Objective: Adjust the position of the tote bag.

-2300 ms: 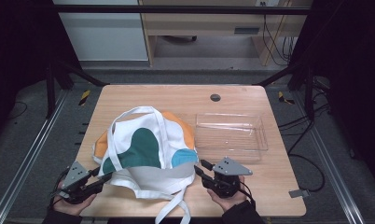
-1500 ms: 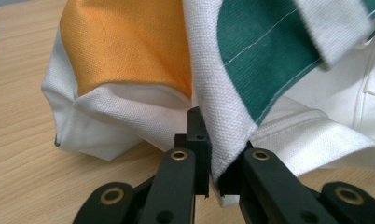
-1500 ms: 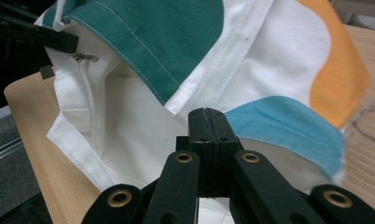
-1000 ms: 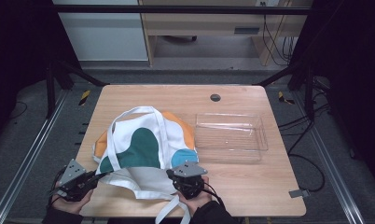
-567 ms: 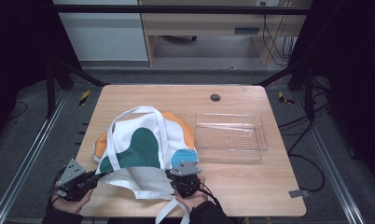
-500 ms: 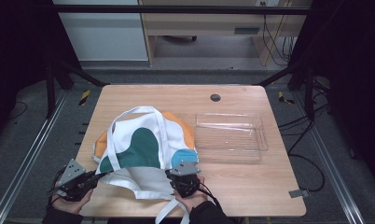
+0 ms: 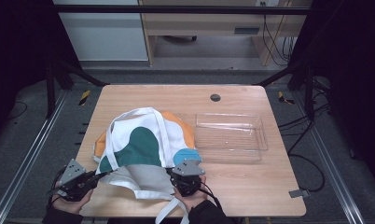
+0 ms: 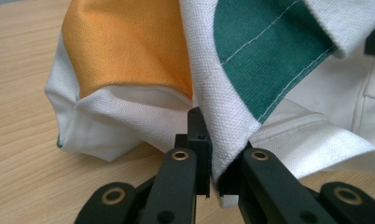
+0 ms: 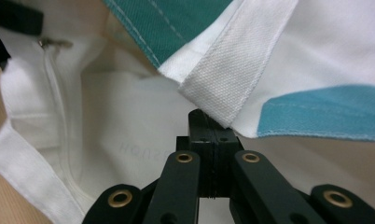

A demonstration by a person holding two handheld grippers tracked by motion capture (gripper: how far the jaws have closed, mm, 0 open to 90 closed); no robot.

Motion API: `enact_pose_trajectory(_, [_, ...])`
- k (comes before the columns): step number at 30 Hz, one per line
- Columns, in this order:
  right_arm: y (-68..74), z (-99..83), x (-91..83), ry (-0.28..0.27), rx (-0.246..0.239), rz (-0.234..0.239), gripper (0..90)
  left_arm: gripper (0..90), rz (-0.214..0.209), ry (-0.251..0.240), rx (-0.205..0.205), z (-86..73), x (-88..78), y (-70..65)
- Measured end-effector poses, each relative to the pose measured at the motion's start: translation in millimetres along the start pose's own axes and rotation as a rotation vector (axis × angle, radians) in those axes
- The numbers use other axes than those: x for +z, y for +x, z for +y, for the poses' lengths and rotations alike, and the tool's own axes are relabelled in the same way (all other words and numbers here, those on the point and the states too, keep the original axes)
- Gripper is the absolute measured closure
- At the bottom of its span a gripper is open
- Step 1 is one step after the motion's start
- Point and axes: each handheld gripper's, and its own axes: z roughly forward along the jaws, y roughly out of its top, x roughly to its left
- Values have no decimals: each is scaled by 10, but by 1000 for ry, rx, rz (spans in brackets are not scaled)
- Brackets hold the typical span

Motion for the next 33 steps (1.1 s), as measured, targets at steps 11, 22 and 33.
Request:
enact_pose_trajectory(11, [-63,239,-172,-89,-4,-25,900,860,-1,5,1,-1,8,-4])
enact_pose_trajectory(22, [-116,431,-242,-143,-7,-32,900,860,1,10,7,-1,13,-6])
enact_pose_trajectory(33, [-126,525,-257,-162,-10,-27,900,857,1,11,11,-4,15,-1])
